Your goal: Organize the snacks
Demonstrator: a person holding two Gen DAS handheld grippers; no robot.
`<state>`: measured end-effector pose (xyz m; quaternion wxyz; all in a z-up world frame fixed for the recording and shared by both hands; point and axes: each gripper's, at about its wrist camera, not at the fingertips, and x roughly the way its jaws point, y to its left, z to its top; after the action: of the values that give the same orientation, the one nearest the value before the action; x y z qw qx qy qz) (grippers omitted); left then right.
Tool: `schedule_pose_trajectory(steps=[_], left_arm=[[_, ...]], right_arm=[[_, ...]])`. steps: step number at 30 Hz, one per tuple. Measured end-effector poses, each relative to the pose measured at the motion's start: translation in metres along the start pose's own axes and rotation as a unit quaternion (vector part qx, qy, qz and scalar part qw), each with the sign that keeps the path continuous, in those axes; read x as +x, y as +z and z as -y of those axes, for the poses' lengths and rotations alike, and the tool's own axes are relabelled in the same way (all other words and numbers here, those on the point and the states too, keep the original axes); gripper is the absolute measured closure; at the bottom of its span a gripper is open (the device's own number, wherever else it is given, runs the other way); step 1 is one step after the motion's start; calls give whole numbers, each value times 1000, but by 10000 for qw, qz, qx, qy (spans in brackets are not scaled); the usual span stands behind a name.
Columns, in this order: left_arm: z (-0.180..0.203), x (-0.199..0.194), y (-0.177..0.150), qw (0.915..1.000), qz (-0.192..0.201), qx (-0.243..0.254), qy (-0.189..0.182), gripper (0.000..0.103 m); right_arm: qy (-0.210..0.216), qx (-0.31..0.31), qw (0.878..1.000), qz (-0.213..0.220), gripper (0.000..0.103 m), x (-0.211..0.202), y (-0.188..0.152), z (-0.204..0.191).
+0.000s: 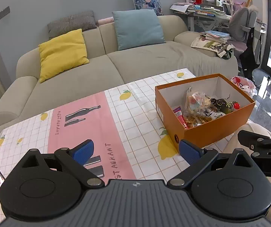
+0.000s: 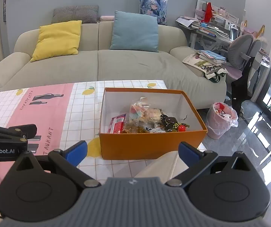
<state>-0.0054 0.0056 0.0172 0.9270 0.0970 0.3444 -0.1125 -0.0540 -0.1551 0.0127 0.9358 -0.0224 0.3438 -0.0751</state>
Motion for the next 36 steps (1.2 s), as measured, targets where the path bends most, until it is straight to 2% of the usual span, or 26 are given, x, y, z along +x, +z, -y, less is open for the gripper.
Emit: schedule_pose_trajectory(steps=[36], left_arm=[[2, -1, 0, 10000, -53, -65, -31, 0]], right_arm=[[73, -139, 9998, -73, 3, 2, 1, -5]])
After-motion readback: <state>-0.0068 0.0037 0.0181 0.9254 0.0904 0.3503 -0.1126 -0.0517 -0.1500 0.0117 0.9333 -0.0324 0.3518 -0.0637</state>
